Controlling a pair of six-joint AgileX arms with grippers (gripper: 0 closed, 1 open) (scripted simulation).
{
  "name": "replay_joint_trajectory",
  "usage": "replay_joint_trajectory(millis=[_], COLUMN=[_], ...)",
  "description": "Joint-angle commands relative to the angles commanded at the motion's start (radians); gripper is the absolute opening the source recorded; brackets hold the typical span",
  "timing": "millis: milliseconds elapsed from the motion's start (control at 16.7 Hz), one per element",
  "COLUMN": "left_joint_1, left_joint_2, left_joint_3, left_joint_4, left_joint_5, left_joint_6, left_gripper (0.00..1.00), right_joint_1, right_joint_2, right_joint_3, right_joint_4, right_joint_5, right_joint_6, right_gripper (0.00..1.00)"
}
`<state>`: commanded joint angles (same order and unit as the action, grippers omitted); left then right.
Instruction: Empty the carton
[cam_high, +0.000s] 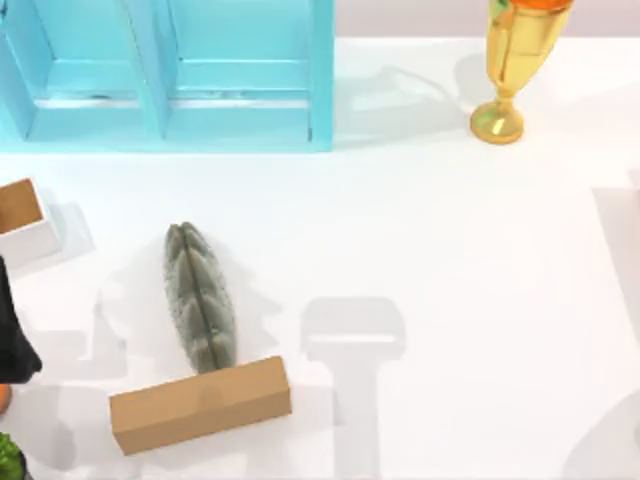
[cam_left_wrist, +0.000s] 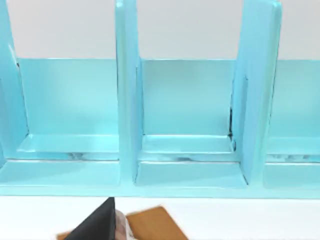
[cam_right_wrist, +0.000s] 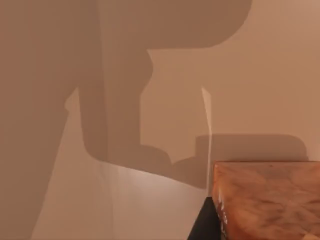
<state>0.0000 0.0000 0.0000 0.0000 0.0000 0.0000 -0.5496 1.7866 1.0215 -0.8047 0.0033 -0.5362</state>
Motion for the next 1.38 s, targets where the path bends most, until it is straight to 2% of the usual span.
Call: replay_joint_trajectory(millis=[600, 900, 1140, 1380], left_joint_1=[0.000, 0.000, 0.000, 0.000], left_joint_2=[0.000, 0.000, 0.000, 0.000], left_joint_3=[0.000, 0.000, 0.000, 0.000], left_joint_4=[0.000, 0.000, 0.000, 0.000], left_joint_5=[0.000, 0.000, 0.000, 0.000], left_joint_6=[0.000, 0.000, 0.000, 0.000], left_gripper=[1.00, 1.00, 1.00, 1.00], right_joint_1=[0.000, -0.002, -0.009, -0.005], right_joint_2=[-0.004, -0.047, -0.072, -0.115], right_joint_3=[0.003, 0.144, 0.313, 0.389], right_joint_4=[-0.001, -0.028, -0.189, -0.408], right_joint_5=[-0.001, -0.058, -0.077, -0.043], right_joint_6=[0.000, -0.020, -0.025, -0.014], right_gripper=[0.00, 0.00, 0.00, 0.00])
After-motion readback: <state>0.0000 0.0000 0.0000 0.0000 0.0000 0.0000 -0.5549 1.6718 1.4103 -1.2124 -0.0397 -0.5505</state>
